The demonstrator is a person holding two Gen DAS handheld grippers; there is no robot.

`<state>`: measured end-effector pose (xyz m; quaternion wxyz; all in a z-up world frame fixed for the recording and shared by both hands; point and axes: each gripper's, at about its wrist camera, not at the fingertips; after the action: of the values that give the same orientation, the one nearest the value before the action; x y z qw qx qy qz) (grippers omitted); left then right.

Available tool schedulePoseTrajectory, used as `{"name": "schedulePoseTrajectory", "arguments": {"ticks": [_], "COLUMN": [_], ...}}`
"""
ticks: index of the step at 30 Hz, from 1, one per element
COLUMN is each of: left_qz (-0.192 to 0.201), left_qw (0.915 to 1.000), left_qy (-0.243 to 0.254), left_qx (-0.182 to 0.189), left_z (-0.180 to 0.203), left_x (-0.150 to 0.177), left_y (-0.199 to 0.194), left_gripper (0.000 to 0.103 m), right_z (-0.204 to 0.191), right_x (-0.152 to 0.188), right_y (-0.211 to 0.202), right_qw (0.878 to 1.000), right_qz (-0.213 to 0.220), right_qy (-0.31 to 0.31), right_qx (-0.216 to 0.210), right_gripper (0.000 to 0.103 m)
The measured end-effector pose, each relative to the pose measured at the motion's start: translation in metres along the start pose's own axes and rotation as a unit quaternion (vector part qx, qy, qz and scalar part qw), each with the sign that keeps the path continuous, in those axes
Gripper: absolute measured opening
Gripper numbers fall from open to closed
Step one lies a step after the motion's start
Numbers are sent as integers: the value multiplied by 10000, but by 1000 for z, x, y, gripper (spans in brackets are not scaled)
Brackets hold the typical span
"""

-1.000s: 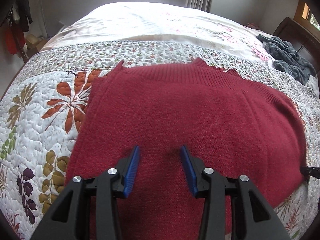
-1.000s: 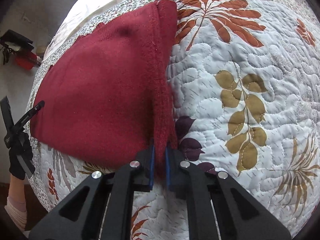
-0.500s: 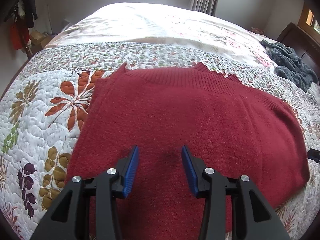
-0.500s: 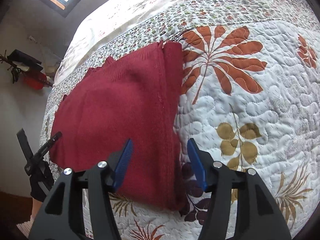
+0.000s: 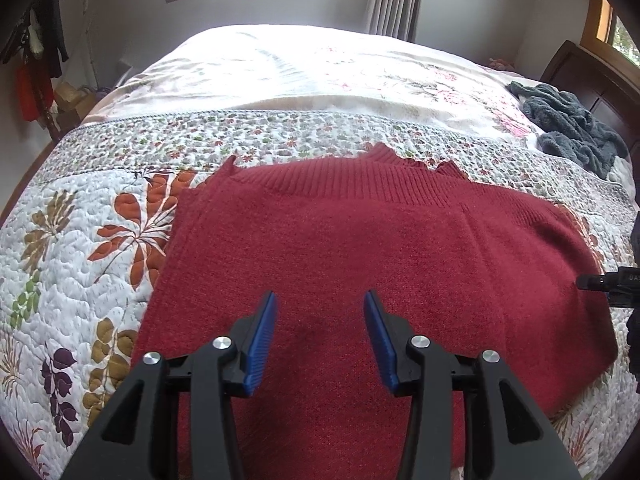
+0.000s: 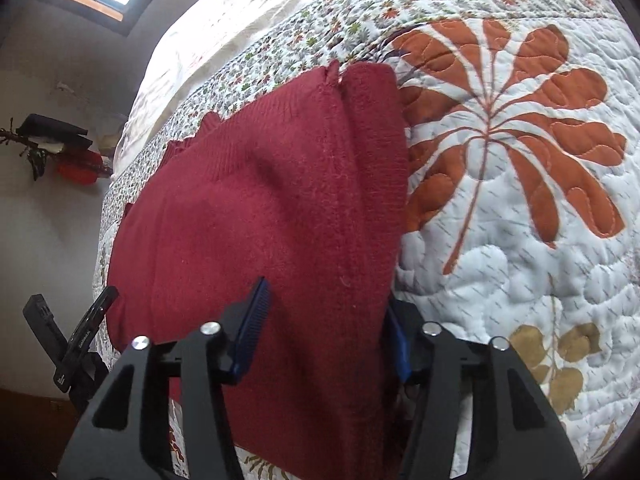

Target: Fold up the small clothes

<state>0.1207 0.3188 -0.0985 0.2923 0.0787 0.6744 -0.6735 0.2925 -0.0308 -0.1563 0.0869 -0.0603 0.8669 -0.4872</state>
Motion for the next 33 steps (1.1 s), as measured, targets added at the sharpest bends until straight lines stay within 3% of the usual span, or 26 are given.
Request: {"name": "schedulePoseTrajectory", "arguments": {"ticks": [3,4,5,8,12,19,33], "left_qz": [7,11,9,13,-18,-227,-231], "left_qw": [10000,10000,10000,9999,9999,9994,9988], "left_qy": [24,36,51,83,110,240,408], "left_qx": [22,28,30,60,116,72,-148], "left_z": [2,3,4,7,12,24,28], "left_x": [-1,-1,-1,-2,-6,-10,-8], "left_y": [2,2,3,4,8,27,45], "left_gripper": [46,46,46,46,46,46,48], "right_z": [-10,-13,-13,-18,-20,7,13], "right_x": [-3,-4,-3,-2,3,7,14], "right_y": [3,-1,-6,-25,-36,-8,10], "right_qw": [9998,9998,9999,9991,9989,9993,9993], "right_qz": [23,50,78,265,326,131,224], "right_qy": [-133,-145,-150,-208,-261,231,269], "right_qx": [133,101,16,-248,-232,-255,-116], "right_gripper": [28,15,14,13,13,13,14]}}
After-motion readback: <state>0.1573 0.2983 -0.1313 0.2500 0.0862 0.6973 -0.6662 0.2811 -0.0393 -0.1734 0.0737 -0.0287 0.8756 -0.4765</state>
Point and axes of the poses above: each gripper's, at about its wrist camera, not at the fingertips, and y roughly the way its jaws point, z to its right, x to its underside, and after that the axes turned 6 degrees about -z, right-handed
